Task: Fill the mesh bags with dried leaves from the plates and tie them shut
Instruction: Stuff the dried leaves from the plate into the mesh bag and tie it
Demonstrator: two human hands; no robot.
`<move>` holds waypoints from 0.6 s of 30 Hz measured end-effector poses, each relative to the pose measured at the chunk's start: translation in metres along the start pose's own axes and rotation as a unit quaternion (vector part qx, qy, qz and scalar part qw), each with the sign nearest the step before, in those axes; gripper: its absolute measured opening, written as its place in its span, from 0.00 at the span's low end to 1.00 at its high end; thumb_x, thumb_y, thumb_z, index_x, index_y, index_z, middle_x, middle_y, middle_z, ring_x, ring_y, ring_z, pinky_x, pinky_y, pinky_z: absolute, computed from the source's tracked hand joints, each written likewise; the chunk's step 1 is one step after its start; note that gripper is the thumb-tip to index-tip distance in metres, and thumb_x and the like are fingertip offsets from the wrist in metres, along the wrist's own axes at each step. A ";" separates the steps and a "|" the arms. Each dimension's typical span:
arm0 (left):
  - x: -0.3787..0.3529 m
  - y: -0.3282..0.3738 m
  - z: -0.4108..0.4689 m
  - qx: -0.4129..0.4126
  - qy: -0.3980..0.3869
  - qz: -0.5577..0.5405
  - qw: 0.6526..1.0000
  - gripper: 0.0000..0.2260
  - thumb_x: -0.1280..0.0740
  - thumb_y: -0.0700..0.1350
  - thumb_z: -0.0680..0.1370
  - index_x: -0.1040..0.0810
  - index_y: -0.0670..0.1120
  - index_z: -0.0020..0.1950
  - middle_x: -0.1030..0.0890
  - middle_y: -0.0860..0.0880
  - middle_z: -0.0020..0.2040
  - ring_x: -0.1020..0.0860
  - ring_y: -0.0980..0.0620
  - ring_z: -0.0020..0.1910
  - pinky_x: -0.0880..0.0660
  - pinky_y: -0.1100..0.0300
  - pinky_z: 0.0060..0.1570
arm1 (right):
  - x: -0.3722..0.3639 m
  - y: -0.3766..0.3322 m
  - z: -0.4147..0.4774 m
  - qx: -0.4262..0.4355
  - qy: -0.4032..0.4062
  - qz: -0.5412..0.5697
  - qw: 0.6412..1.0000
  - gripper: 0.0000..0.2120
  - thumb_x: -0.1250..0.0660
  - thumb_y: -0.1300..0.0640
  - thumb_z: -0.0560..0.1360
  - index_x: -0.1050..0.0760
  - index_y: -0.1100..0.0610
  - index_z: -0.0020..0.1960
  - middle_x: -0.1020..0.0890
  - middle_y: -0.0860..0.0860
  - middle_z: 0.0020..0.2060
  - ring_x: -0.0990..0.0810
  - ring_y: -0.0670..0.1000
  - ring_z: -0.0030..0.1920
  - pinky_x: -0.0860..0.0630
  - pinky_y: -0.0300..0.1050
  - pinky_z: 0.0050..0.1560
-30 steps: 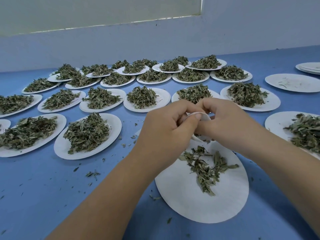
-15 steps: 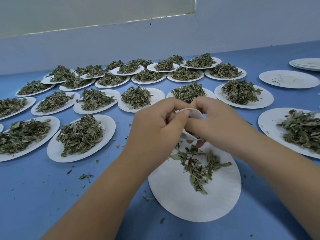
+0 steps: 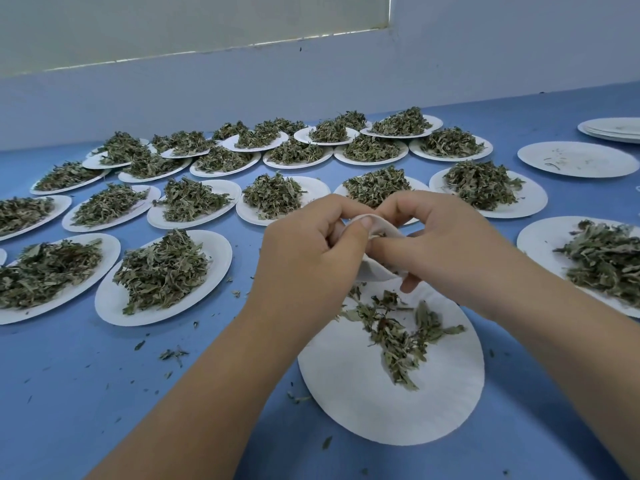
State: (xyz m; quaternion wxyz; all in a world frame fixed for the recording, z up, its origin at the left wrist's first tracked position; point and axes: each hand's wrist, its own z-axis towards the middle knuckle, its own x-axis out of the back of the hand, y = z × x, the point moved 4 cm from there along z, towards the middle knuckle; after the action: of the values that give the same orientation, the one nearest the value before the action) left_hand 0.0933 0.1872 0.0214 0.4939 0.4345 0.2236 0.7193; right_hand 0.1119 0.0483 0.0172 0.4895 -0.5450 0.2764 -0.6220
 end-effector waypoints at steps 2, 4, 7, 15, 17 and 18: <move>0.002 -0.001 0.000 0.005 0.010 -0.002 1.000 0.08 0.34 0.41 0.78 0.17 0.52 0.44 0.30 0.40 0.28 0.34 0.54 0.26 0.38 0.68 0.28 | 0.002 0.000 -0.001 -0.012 -0.030 0.010 0.999 0.03 0.28 0.53 0.71 0.20 0.49 0.44 0.19 0.44 0.40 0.19 0.44 0.32 0.22 0.39 0.30; 0.004 -0.002 0.001 0.006 0.019 -0.009 1.000 0.09 0.34 0.41 0.78 0.18 0.53 0.43 0.30 0.41 0.28 0.34 0.55 0.26 0.37 0.69 0.28 | 0.005 0.000 -0.002 -0.034 -0.076 0.040 0.996 0.05 0.28 0.52 0.71 0.20 0.47 0.47 0.18 0.45 0.44 0.18 0.45 0.38 0.20 0.40 0.35; 0.005 0.000 0.001 -0.005 0.023 -0.007 1.000 0.10 0.34 0.40 0.77 0.18 0.54 0.42 0.31 0.42 0.27 0.35 0.57 0.25 0.39 0.71 0.27 | 0.007 -0.003 -0.003 -0.036 -0.074 0.064 0.995 0.04 0.30 0.52 0.73 0.19 0.48 0.47 0.18 0.48 0.44 0.19 0.46 0.39 0.19 0.43 0.37; -0.003 0.006 -0.005 -0.030 -0.016 -0.004 0.999 0.07 0.34 0.42 0.76 0.17 0.53 0.44 0.32 0.52 0.24 0.33 0.60 0.23 0.39 0.73 0.26 | -0.005 -0.004 -0.004 -0.031 -0.022 0.002 0.999 0.04 0.34 0.54 0.69 0.25 0.52 0.36 0.25 0.41 0.25 0.28 0.41 0.25 0.30 0.32 0.25; -0.005 0.007 -0.007 -0.042 -0.021 0.012 0.999 0.07 0.34 0.43 0.75 0.17 0.53 0.45 0.30 0.50 0.26 0.32 0.60 0.25 0.38 0.72 0.27 | -0.006 -0.001 -0.002 -0.027 0.001 -0.039 0.999 0.06 0.35 0.58 0.70 0.28 0.53 0.34 0.28 0.41 0.22 0.32 0.40 0.22 0.35 0.31 0.21; -0.006 0.006 -0.007 -0.043 -0.021 0.016 0.999 0.07 0.34 0.43 0.75 0.17 0.53 0.44 0.30 0.49 0.26 0.32 0.59 0.25 0.37 0.72 0.27 | -0.007 0.000 -0.002 -0.029 0.006 -0.051 0.998 0.07 0.36 0.59 0.70 0.29 0.53 0.34 0.29 0.41 0.21 0.33 0.41 0.22 0.35 0.31 0.21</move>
State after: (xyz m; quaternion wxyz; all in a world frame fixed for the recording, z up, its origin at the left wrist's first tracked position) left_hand 0.0852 0.1797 0.0203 0.5050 0.4312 0.1748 0.7269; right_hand 0.1096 0.0544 0.0136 0.4393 -0.5687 0.2687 -0.6414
